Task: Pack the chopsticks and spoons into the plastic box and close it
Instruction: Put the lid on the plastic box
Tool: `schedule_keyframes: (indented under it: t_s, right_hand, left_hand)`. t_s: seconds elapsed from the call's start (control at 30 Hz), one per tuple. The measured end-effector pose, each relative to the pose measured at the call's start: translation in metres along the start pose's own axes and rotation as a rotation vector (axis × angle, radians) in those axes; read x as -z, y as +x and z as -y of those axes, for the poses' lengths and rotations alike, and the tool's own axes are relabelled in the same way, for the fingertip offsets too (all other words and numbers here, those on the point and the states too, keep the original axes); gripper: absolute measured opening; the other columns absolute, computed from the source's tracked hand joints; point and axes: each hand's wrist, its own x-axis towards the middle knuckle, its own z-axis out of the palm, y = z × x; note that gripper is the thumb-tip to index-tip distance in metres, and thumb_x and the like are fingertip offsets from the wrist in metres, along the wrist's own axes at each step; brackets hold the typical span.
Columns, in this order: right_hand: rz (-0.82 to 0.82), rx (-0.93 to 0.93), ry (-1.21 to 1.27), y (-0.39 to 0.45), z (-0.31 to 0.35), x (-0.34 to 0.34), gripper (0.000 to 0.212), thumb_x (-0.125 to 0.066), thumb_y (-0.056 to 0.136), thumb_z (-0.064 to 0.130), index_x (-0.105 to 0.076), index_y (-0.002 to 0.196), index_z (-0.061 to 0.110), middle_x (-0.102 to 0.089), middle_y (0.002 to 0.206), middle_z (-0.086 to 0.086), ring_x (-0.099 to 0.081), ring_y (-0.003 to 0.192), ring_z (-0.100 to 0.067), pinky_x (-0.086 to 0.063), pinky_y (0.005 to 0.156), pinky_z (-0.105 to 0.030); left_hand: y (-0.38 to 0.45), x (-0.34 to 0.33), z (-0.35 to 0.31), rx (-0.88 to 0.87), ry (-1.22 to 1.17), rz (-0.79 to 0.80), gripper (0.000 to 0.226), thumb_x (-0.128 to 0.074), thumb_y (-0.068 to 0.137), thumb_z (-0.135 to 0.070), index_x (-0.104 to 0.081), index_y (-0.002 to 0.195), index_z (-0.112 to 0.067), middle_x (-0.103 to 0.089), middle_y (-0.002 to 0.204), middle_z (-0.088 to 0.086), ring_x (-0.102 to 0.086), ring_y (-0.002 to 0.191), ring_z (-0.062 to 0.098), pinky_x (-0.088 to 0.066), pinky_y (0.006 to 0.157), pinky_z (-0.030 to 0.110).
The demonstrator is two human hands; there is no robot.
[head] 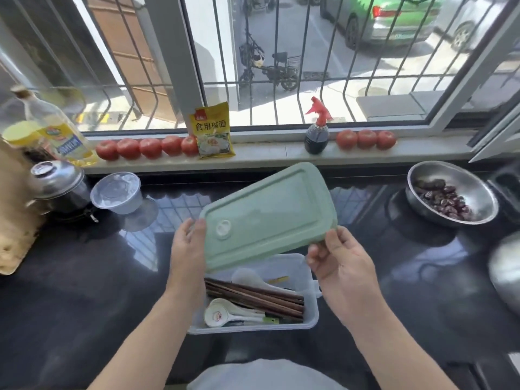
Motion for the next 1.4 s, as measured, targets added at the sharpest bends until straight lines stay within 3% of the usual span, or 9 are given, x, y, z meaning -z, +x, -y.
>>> schedule_keyframes:
  t_s: [0.1, 0.2, 0.3, 0.47, 0.7, 0.9, 1.0, 1.27, 1.4]
  right_hand:
    - [-0.026, -0.108, 0.029, -0.002, -0.012, 0.021, 0.03, -0.067, 0.086, 0.025, -0.059, 0.108, 0.005, -0.061, 0.081, -0.008, -0.055, 0.062, -0.016, -0.051, 0.057, -0.027]
    - [-0.037, -0.19, -0.19, 0.0, -0.014, 0.042, 0.069, -0.075, 0.079, 0.051, -0.062, 0.125, 0.003, -0.07, 0.107, -0.015, -0.064, 0.089, -0.029, -0.051, 0.08, -0.04]
    - [-0.119, -0.243, -0.369, 0.006, -0.022, 0.054, 0.044, -0.048, 0.101, 0.048, -0.068, 0.12, 0.014, -0.072, 0.116, -0.011, -0.067, 0.107, -0.031, -0.048, 0.098, -0.049]
    - [-0.194, -0.142, -1.151, 0.008, -0.046, 0.045, 0.044, -0.054, 0.1, 0.034, -0.051, 0.143, 0.027, -0.052, 0.141, 0.013, -0.048, 0.131, -0.012, -0.036, 0.113, -0.034]
    - [-0.18, 0.047, -1.202, 0.011, -0.068, 0.041, 0.047, -0.054, 0.099, 0.013, -0.05, 0.144, 0.023, -0.048, 0.135, 0.017, -0.041, 0.13, -0.005, -0.027, 0.111, -0.022]
    - [-0.104, 0.138, -1.339, 0.023, -0.087, 0.053, 0.051, -0.045, 0.096, -0.006, -0.054, 0.142, 0.013, -0.047, 0.15, 0.005, -0.038, 0.139, -0.007, -0.021, 0.119, -0.022]
    - [-0.026, 0.12, -1.414, 0.024, -0.087, 0.055, 0.05, -0.041, 0.1, 0.0, -0.048, 0.148, 0.016, -0.04, 0.153, 0.01, -0.032, 0.143, -0.005, -0.016, 0.115, -0.015]
    - [-0.002, 0.202, -1.608, 0.031, -0.094, 0.061, 0.043, -0.038, 0.105, 0.017, -0.046, 0.147, 0.018, -0.044, 0.15, 0.006, -0.04, 0.138, -0.013, -0.029, 0.114, -0.025]
    - [0.0, 0.173, -1.776, 0.031, -0.103, 0.058, 0.052, -0.037, 0.105, 0.034, -0.032, 0.155, 0.018, -0.03, 0.159, 0.002, -0.039, 0.137, -0.02, -0.032, 0.114, -0.038]
  left_hand:
    - [0.016, 0.026, -0.005, 0.056, -0.062, -0.034, 0.059, -0.066, 0.1, -0.012, -0.044, 0.154, -0.019, -0.065, 0.126, 0.004, -0.067, 0.115, 0.024, -0.056, 0.098, 0.046]
    - [0.013, 0.045, -0.002, 0.056, -0.059, 0.009, 0.032, -0.059, 0.101, 0.002, -0.063, 0.128, -0.016, -0.069, 0.125, 0.01, -0.069, 0.101, 0.02, -0.056, 0.084, 0.034]
    - [0.0, 0.053, 0.012, 0.016, 0.017, 0.01, 0.039, -0.062, 0.1, 0.0, -0.063, 0.132, -0.022, -0.073, 0.122, 0.005, -0.071, 0.106, 0.023, -0.058, 0.09, 0.042]
    - [-0.019, 0.057, 0.035, -0.068, 0.242, -0.023, 0.038, -0.06, 0.102, -0.009, -0.063, 0.124, -0.04, -0.068, 0.115, -0.004, -0.07, 0.099, 0.02, -0.058, 0.091, 0.045]
    - [-0.021, 0.062, 0.054, -0.115, 0.375, -0.169, 0.035, -0.052, 0.105, -0.018, -0.059, 0.133, -0.036, -0.06, 0.117, -0.004, -0.063, 0.102, 0.018, -0.05, 0.086, 0.038]
    - [-0.041, 0.048, 0.072, -0.131, 0.629, -0.153, 0.043, -0.048, 0.101, -0.003, -0.058, 0.136, -0.025, -0.039, 0.127, -0.006, -0.038, 0.133, 0.023, -0.036, 0.107, 0.037]
    - [-0.037, 0.052, 0.073, -0.106, 0.604, -0.123, 0.046, -0.046, 0.096, 0.001, -0.056, 0.132, -0.027, -0.036, 0.13, -0.005, -0.043, 0.129, 0.023, -0.038, 0.108, 0.039]
    - [-0.009, 0.056, 0.071, -0.168, 0.67, -0.051, 0.006, -0.047, 0.106, -0.025, -0.047, 0.103, -0.019, -0.049, 0.113, 0.002, -0.049, 0.093, 0.007, -0.035, 0.085, 0.036]
    - [-0.001, 0.053, 0.076, -0.152, 0.694, -0.02, 0.009, -0.04, 0.108, -0.023, -0.04, 0.106, -0.015, -0.05, 0.11, 0.004, -0.05, 0.102, 0.03, -0.036, 0.083, 0.039]
